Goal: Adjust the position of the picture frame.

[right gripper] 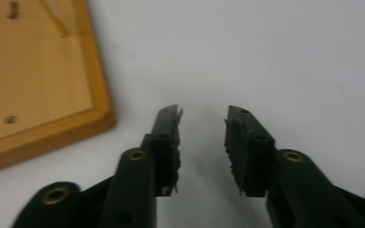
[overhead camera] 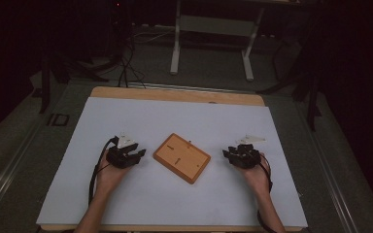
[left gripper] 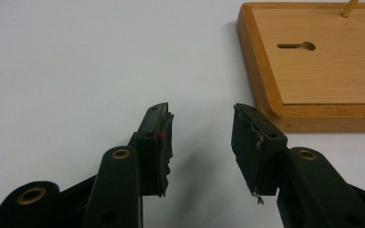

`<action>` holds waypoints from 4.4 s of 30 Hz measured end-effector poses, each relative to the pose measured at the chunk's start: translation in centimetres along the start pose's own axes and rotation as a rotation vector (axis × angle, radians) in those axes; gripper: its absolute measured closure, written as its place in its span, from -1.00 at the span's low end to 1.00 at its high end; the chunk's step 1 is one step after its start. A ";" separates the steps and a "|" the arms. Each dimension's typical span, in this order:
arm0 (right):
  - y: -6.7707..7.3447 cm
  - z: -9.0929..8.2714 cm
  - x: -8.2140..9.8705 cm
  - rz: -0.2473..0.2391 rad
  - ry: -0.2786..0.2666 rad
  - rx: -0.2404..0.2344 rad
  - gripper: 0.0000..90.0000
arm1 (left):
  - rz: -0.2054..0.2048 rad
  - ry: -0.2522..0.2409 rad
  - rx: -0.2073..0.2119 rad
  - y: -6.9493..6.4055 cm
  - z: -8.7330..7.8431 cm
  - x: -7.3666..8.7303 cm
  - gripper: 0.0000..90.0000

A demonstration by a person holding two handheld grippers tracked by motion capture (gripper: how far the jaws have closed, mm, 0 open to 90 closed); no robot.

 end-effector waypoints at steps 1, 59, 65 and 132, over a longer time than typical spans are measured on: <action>0.1 0.0 -0.2 -0.005 -0.006 -0.011 0.54 | 0.003 0.000 0.002 0.0 0.0 0.0 0.26; 7.1 5.4 -5.7 -0.113 -0.076 -0.199 0.49 | -0.019 0.022 0.049 -0.6 0.9 0.2 0.17; 7.7 5.9 -5.8 -0.110 -0.079 -0.212 0.49 | -0.010 0.029 0.049 -0.7 1.0 0.3 0.17; 9.1 8.2 -5.6 -0.059 -0.087 -0.401 0.86 | 0.018 0.019 0.033 -0.9 1.0 0.2 0.17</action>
Point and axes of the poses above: each handheld gripper's, and its own axes: z roughly forward along the jaws, x roughly out of its underside, y roughly to its left, the point moved 5 cm from there along z, roughly forward along the jaws, and after that the axes turned 3 degrees about -x, right-handed, at the moved point
